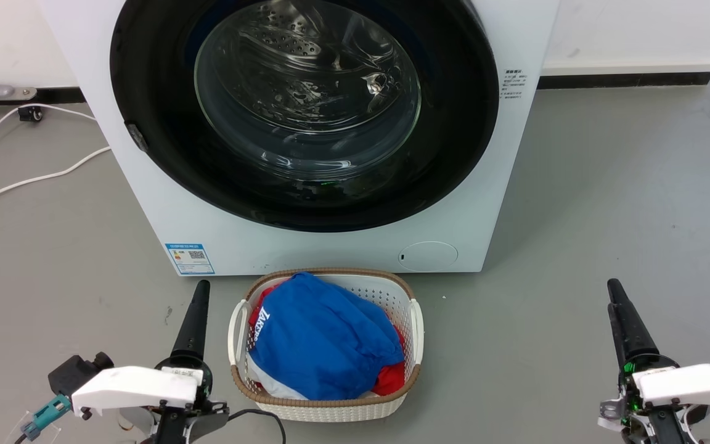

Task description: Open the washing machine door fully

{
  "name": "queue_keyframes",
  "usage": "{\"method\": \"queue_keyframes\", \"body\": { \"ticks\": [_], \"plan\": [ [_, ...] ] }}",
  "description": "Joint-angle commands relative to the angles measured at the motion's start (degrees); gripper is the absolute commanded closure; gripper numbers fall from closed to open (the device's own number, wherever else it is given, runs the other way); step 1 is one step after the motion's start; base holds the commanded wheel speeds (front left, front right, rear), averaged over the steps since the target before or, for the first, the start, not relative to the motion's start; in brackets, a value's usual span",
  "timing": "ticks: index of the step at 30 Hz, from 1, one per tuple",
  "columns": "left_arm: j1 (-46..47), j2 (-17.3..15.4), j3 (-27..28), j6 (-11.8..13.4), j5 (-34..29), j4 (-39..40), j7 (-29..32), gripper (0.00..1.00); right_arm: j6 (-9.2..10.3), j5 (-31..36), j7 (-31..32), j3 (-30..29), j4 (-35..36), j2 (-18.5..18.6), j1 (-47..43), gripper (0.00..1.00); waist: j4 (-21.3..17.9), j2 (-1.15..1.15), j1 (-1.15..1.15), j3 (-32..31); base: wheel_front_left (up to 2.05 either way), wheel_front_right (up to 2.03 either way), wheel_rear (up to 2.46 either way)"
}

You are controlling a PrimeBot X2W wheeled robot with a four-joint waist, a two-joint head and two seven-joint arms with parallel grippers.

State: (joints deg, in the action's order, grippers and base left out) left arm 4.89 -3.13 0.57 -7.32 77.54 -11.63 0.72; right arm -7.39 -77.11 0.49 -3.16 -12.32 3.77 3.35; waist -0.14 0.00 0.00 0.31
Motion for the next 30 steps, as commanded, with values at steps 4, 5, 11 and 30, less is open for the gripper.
{"method": "queue_keyframes", "body": {
  "ticks": [4, 5, 11, 30],
  "plan": [
    [1.33, -0.05, -0.78, -0.1, -7.73, 2.04, -1.43, 0.0, -0.05, 7.96, -1.37, 0.51, 2.13, 0.14, 0.18, 0.0, 0.01, 0.0, 0.0, -0.02, 0.0, 0.0, 0.0],
    [1.33, -0.04, -0.92, -0.1, -9.02, 2.18, -1.66, 0.0, -0.05, 9.34, -1.6, 0.6, 2.27, 0.1, 0.07, 0.0, 0.02, 0.0, 0.0, -0.02, 0.0, 0.0, 0.0],
    [1.6, -0.85, -2.48, -0.11, -17.72, 2.14, -2.97, 0.0, -0.06, 18.24, -2.63, 0.74, 3.04, 0.0, -0.3, 0.0, 0.02, 0.0, 0.0, 0.09, 0.0, 0.0, 0.0],
    [1.65, -2.84, -5.41, 0.25, -35.83, 2.68, -6.42, 0.0, -0.08, 39.14, -4.29, 1.36, 5.14, -0.54, -1.18, 0.0, 0.04, 0.0, 0.0, 0.2, 0.0, 0.0, 0.0]
  ]
}}
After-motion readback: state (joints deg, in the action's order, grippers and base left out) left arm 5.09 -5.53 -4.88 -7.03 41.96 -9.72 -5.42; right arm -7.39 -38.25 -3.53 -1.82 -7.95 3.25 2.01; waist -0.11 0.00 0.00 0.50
